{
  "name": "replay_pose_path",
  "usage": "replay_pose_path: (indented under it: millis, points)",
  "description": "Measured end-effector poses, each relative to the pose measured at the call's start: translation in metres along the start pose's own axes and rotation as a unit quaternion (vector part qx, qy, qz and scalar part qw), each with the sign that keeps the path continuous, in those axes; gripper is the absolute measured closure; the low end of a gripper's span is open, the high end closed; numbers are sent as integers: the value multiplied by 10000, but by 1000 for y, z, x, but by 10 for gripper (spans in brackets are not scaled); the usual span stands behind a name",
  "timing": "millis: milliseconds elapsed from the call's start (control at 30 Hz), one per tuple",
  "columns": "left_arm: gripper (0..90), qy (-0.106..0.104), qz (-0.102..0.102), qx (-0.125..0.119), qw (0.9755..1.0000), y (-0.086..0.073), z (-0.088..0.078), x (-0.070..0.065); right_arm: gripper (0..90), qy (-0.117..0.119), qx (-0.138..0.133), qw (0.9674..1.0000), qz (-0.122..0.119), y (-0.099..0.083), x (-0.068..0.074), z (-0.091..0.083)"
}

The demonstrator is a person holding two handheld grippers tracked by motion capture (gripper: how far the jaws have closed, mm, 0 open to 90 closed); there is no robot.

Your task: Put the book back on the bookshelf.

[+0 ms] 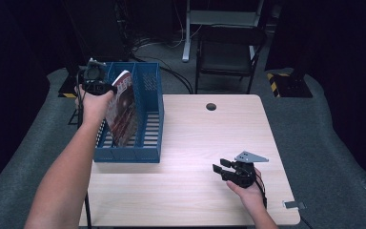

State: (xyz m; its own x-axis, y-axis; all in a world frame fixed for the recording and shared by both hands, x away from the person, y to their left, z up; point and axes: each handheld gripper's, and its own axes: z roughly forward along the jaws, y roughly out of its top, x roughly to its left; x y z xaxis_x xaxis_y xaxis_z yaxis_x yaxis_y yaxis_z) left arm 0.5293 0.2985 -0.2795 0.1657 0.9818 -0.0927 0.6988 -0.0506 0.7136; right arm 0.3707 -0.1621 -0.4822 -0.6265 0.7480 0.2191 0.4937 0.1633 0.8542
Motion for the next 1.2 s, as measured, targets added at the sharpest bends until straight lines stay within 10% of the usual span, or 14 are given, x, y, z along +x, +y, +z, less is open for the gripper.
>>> replay_pose_path:
  millis: [1200]
  points:
    - [796,-126,143,261,9995,-15,-7,5,540,31,55,10000,-2,-1,2,3]
